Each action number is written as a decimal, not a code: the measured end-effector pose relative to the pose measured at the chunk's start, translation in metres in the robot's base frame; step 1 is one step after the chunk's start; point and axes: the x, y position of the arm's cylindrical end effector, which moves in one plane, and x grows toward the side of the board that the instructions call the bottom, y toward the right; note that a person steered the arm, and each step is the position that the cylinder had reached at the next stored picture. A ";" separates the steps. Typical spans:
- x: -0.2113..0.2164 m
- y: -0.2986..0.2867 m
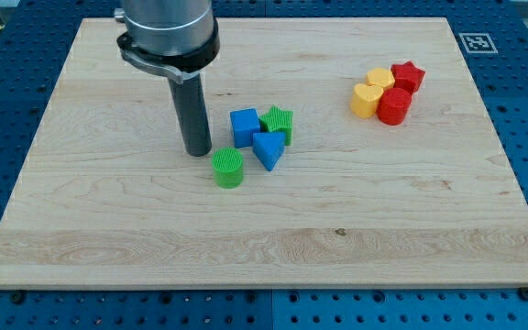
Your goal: Push the green circle into the group of blocks
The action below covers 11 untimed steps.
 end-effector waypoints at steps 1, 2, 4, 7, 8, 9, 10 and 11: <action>0.018 -0.006; 0.042 -0.026; 0.050 -0.006; 0.009 0.035; 0.015 0.035; 0.034 0.032; 0.047 0.012; 0.043 -0.019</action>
